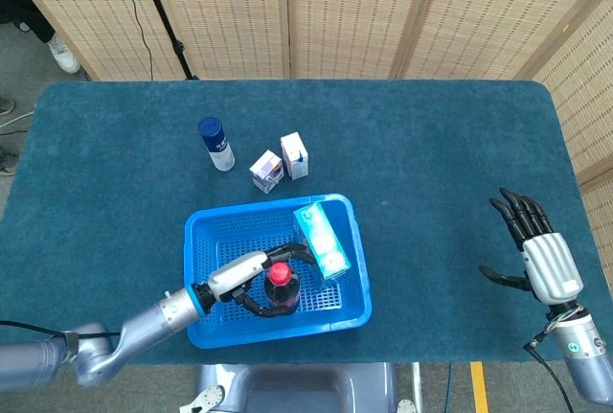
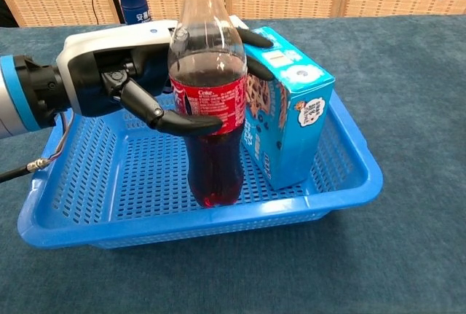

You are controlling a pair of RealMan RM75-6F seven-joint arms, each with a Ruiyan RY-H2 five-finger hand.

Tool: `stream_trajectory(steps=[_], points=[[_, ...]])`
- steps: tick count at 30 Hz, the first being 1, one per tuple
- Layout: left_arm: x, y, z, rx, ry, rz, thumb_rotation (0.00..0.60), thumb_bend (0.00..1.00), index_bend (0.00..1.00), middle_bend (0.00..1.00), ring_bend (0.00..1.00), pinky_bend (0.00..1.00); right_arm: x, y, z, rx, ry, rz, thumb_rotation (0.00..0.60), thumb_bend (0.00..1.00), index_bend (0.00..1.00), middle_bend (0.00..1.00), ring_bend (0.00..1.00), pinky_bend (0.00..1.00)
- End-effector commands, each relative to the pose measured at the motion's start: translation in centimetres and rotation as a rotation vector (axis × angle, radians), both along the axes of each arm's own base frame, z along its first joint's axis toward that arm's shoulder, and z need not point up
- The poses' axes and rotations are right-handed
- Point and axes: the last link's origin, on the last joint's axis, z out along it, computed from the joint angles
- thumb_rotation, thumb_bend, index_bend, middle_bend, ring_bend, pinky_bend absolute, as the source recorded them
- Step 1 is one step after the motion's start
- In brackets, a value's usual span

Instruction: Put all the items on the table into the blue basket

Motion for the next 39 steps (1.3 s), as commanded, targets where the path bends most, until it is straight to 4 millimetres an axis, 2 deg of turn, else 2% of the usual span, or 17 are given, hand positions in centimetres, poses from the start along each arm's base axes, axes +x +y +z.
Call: stream_trajectory(steps=[1,4,13,17,23,28,32,36,39], points=[[-0.4,-0.1,0.3,-0.011,0.012,-0.026,0.600,0.19,0.00,0.00,0.00,0.00,0.0,0.0,0.0,0.000,-0.001,0.001,0.600,0.00,0.04,0.00,0.00,0.05],[-0.6,0.1,0.9,-0.009,-0.003,-0.025,0.600,0.14,0.00,0.00,0.00,0.00,0.1,0.0,0.0,-0.001,-0.001,0.002,0.600,0.00,0.04,0.00,0.00,0.05],[-1.2,0.5,2.7,0.011,-0.053,-0.006,0.600,0.14,0.00,0.00,0.00,0.00,0.1,0.1,0.0,-0.002,-0.004,0.005,0.600,0.00,0.04,0.00,0.00,0.05],[-1.7,0.7,4.2,0.036,-0.100,0.009,0.600,0.14,0.00,0.00,0.00,0.00,0.1,0.1,0.1,-0.002,-0.005,0.005,0.600,0.00,0.04,0.00,0.00,0.05],[-3.5,1.6,8.2,0.155,-0.166,0.054,0.600,0.14,0.00,0.00,0.00,0.00,0.1,0.1,0.1,-0.003,-0.009,0.008,0.600,0.00,0.04,0.00,0.00,0.05],[-6.0,3.1,12.0,0.298,-0.178,0.145,0.600,0.11,0.00,0.00,0.00,0.00,0.3,0.3,0.1,-0.004,-0.011,0.011,0.600,0.00,0.04,0.00,0.00,0.05],[-8.9,4.6,15.0,0.467,-0.154,0.272,0.600,0.09,0.00,0.00,0.00,0.00,0.3,0.3,0.1,-0.002,-0.012,0.011,0.600,0.00,0.04,0.00,0.00,0.05],[-11.7,6.2,16.6,0.598,-0.092,0.404,0.600,0.07,0.00,0.00,0.00,0.00,0.4,0.3,0.0,0.005,-0.010,0.012,0.600,0.00,0.04,0.00,0.00,0.05],[-13.5,7.6,16.5,0.620,-0.078,0.505,0.600,0.06,0.00,0.00,0.00,0.00,0.5,0.3,-0.2,0.010,-0.008,0.017,0.600,0.00,0.04,0.00,0.00,0.05]])
